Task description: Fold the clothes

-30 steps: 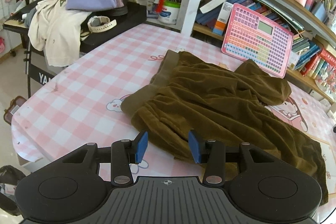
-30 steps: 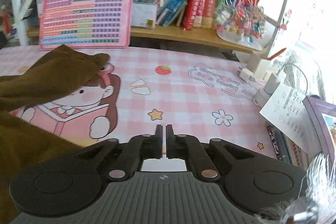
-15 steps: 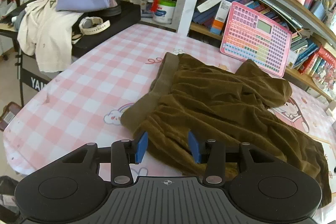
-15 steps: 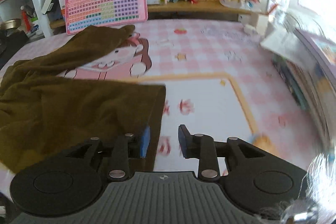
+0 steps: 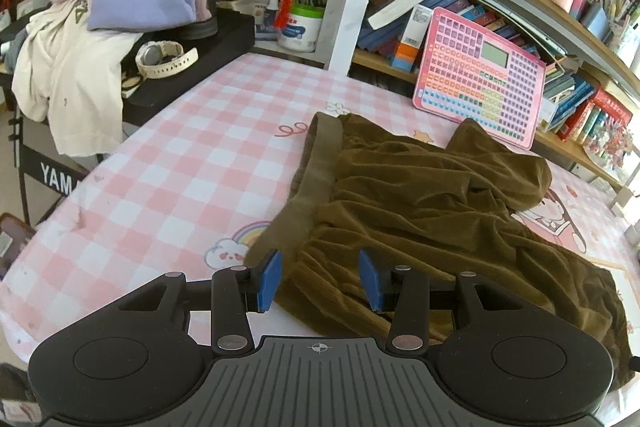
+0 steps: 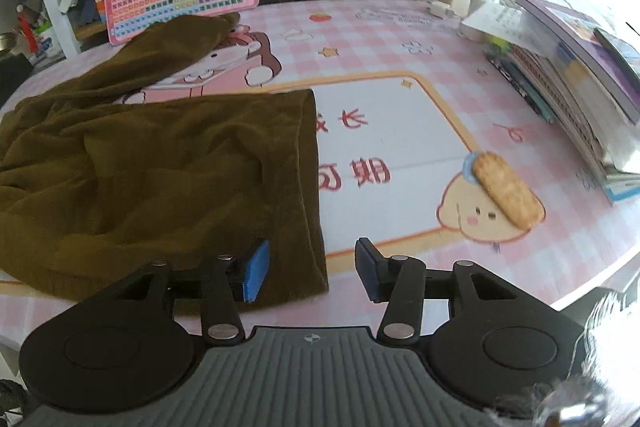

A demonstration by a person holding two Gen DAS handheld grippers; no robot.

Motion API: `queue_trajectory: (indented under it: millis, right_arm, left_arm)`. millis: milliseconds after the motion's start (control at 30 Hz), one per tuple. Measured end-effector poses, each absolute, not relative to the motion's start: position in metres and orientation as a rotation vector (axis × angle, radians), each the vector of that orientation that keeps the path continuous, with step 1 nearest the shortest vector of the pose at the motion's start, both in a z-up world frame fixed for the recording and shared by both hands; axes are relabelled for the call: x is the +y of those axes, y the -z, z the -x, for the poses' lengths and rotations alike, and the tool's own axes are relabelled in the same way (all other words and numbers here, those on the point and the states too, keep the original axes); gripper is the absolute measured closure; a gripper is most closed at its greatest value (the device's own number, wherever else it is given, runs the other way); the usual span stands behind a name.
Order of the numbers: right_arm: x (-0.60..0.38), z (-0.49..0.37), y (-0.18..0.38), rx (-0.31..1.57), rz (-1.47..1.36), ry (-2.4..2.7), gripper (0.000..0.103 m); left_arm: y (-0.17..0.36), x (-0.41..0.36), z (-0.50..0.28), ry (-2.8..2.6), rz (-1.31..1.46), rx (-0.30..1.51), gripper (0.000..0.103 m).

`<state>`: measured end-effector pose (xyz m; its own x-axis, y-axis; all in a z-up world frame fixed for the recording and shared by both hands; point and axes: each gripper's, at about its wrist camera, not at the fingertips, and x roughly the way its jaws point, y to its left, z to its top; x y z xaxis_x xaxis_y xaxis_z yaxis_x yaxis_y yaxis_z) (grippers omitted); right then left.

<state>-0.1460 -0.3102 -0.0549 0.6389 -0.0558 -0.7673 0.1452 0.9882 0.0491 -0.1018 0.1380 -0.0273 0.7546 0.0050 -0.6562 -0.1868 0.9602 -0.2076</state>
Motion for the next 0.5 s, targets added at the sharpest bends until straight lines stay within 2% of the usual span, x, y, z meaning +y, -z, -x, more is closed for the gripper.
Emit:
queue_trajectory:
  millis: [433,500]
  right_arm:
    - [-0.295,0.147,0.067,0.912,-0.138,0.208,0.055]
    - [-0.293,0.147,0.067,0.913,-0.141,0.217,0.055]
  left_arm:
    - [0.042,0.161,0.053,-0.063,0.110,0.778,0.060]
    - [0.049,0.162,0.044,-0.041,0.119,0.813,0.066]
